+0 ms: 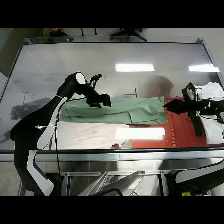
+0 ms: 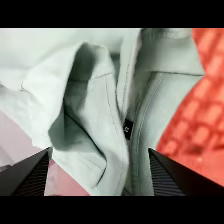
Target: Fold the shirts.
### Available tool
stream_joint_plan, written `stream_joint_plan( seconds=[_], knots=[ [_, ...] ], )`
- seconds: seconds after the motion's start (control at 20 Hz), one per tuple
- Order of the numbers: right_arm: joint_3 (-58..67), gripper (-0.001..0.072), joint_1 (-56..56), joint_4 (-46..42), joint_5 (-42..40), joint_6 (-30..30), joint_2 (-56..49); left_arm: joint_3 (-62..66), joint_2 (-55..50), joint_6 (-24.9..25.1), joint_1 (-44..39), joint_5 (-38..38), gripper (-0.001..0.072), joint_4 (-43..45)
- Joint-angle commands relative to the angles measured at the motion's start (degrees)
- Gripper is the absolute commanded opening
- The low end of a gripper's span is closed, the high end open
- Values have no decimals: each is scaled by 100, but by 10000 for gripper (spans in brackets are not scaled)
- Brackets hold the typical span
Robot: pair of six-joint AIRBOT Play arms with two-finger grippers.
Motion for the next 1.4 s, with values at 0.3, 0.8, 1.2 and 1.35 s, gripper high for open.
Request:
stream_joint_plan(
  seconds=[0.3, 0.8, 1.2, 1.35],
  knots=[
    [17, 705, 332, 55, -293, 656, -382, -9, 0, 0, -57, -20, 694, -13],
    [17, 704, 326, 94, -304, 691, -398, -9, 0, 2, -50, -17, 694, -9],
    [11, 702, 789, 52, -306, 686, -925, -9, 0, 2, -50, 57, 694, -11],
    [15, 700, 1078, 61, -415, 623, -997, -9, 0, 2, -52, 94, 694, -11]
  ],
)
